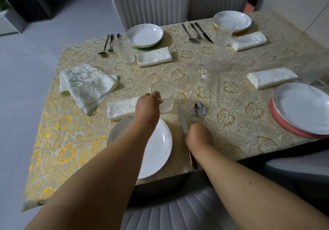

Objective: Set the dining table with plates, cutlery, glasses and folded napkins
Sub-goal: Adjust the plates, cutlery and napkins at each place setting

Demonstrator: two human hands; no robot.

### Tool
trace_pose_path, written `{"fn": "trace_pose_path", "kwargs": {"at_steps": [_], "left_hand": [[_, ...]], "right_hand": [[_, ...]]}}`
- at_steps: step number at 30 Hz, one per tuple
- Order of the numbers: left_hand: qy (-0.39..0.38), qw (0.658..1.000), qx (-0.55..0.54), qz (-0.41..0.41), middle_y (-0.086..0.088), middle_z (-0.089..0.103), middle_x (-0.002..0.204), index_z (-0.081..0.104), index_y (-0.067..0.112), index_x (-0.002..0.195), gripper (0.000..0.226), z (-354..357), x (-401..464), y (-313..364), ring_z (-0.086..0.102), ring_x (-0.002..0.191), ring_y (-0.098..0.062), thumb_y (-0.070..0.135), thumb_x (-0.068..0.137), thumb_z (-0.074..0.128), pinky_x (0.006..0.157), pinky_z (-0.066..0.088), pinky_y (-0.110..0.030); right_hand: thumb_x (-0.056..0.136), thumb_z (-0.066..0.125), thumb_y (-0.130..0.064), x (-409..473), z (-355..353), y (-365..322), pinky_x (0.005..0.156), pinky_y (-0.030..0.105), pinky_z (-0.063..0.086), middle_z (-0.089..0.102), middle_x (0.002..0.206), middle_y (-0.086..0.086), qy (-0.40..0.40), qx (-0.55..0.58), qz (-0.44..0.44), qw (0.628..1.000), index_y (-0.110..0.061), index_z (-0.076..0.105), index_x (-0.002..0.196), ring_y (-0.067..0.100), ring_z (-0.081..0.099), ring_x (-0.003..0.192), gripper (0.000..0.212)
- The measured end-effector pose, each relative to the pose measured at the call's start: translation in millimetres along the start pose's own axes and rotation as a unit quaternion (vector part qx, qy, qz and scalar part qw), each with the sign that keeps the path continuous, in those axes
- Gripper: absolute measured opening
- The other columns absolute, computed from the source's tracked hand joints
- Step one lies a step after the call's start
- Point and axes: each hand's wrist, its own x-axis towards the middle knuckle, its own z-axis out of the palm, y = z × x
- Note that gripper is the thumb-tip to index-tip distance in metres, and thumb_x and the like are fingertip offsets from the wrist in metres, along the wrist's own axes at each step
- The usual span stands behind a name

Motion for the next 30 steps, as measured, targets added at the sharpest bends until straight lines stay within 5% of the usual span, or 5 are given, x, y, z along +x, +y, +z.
{"fn": "trace_pose_path", "kwargs": {"at_steps": [6, 10, 14, 20, 30], "left_hand": [[0.021, 0.999, 0.023, 0.041, -0.016, 0.059, 0.11, 0.049, 0.01, 0.123, 0.035, -8.2, -23.3, 23.5, 0.056, 0.1, -0.034, 0.021, 0.092, 0.061, 0.075, 0.043, -0.038], [-0.138, 0.986, 0.052, 0.071, -0.014, 0.06, 0.111, 0.054, 0.009, 0.115, 0.022, 23.4, -71.0, 46.8, 0.06, 0.096, -0.031, 0.007, 0.093, 0.052, 0.078, 0.048, -0.039], [-0.236, 0.969, 0.061, 0.035, -0.016, 0.06, 0.117, 0.051, 0.009, 0.126, 0.033, 55.3, -94.2, 55.7, 0.061, 0.103, -0.031, 0.003, 0.094, 0.046, 0.085, 0.049, -0.036], [-0.232, 0.971, 0.056, -0.01, -0.015, 0.052, 0.123, 0.042, 0.009, 0.133, 0.041, 68.6, -98.8, 64.8, 0.06, 0.107, -0.03, 0.001, 0.094, 0.049, 0.088, 0.05, -0.035], [-0.221, 0.975, 0.02, -0.021, -0.014, 0.051, 0.128, 0.047, 0.009, 0.132, 0.04, 67.8, -99.5, 69.9, 0.06, 0.107, -0.028, 0.001, 0.093, 0.052, 0.092, 0.049, -0.033]], "right_hand": [[0.093, 0.058, -0.018, 0.1, -3.6, 3.6, 0.068, 0.029, 0.049, 0.067, 0.1, 0.011, 0.011, 0.012, -0.006, 1.0, -0.008, 0.064, 0.102, 0.029, 0.065, 0.093, 0.015], [0.093, 0.058, -0.017, 7.4, -18.6, 21.0, 0.062, 0.026, 0.042, 0.066, 0.086, 0.007, 0.064, -0.017, 0.026, 0.998, -0.01, 0.064, 0.091, 0.026, 0.064, 0.082, 0.01], [0.093, 0.058, -0.023, 11.4, -24.6, 39.6, 0.064, 0.027, 0.038, 0.064, 0.102, 0.01, 0.067, 0.002, 0.033, 0.997, -0.007, 0.057, 0.106, 0.03, 0.062, 0.094, 0.021], [0.092, 0.052, -0.005, 17.4, -20.6, 52.9, 0.064, 0.027, 0.043, 0.066, 0.099, 0.01, 0.067, 0.011, 0.065, 0.996, -0.007, 0.061, 0.101, 0.028, 0.063, 0.09, 0.013], [0.09, 0.054, -0.003, 20.0, -26.1, 64.1, 0.064, 0.027, 0.046, 0.066, 0.097, 0.012, 0.067, 0.0, 0.057, 0.996, -0.004, 0.064, 0.098, 0.028, 0.064, 0.089, 0.013]]}}
